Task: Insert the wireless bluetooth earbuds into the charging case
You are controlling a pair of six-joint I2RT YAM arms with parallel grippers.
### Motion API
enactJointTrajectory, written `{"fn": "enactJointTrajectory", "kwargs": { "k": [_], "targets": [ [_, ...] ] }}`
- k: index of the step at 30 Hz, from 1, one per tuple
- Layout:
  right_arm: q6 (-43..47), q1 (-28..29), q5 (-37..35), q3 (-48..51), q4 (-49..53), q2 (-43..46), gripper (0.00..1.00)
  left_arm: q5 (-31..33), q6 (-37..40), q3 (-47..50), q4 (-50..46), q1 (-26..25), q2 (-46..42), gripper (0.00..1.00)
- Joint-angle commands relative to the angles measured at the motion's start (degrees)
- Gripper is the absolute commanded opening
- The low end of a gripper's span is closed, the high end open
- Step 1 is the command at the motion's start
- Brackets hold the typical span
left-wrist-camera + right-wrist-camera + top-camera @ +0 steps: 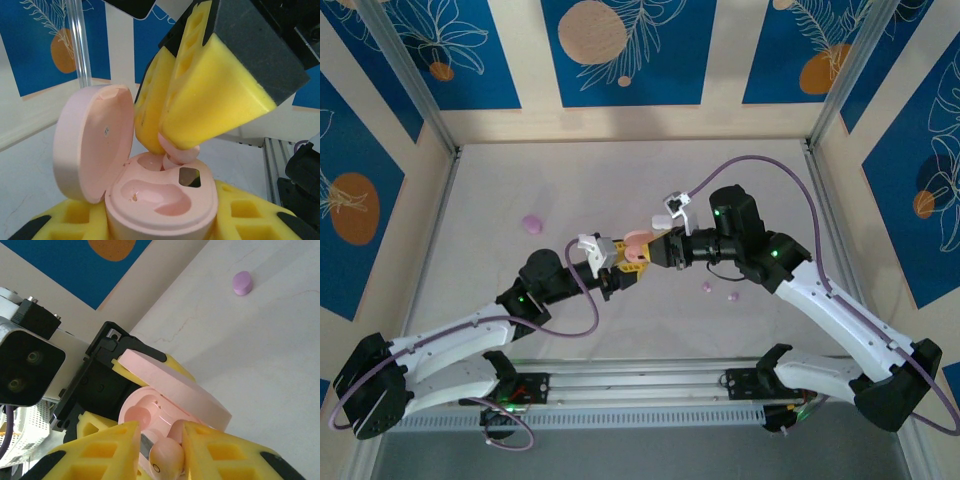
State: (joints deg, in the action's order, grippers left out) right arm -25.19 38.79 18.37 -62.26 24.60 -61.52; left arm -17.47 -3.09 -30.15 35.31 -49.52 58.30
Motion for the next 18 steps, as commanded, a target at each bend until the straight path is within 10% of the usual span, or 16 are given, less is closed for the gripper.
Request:
{"fn": "enactJointTrajectory", "kwargs": {
  "k": [1,18],
  "targets": [
    [1.2,0.28,-1.81,-1.47,2.98,-0.53,0.3,-1.85,-0.69,-0.88,5.19,-0.32,-0.47,0.31],
    [-0.9,1.54,-6.49,-4.96,6.61,-2.02,0.33,-2.57,-1.92,-0.09,6.28,-0.32,0.41,0.31]
  ]
}}
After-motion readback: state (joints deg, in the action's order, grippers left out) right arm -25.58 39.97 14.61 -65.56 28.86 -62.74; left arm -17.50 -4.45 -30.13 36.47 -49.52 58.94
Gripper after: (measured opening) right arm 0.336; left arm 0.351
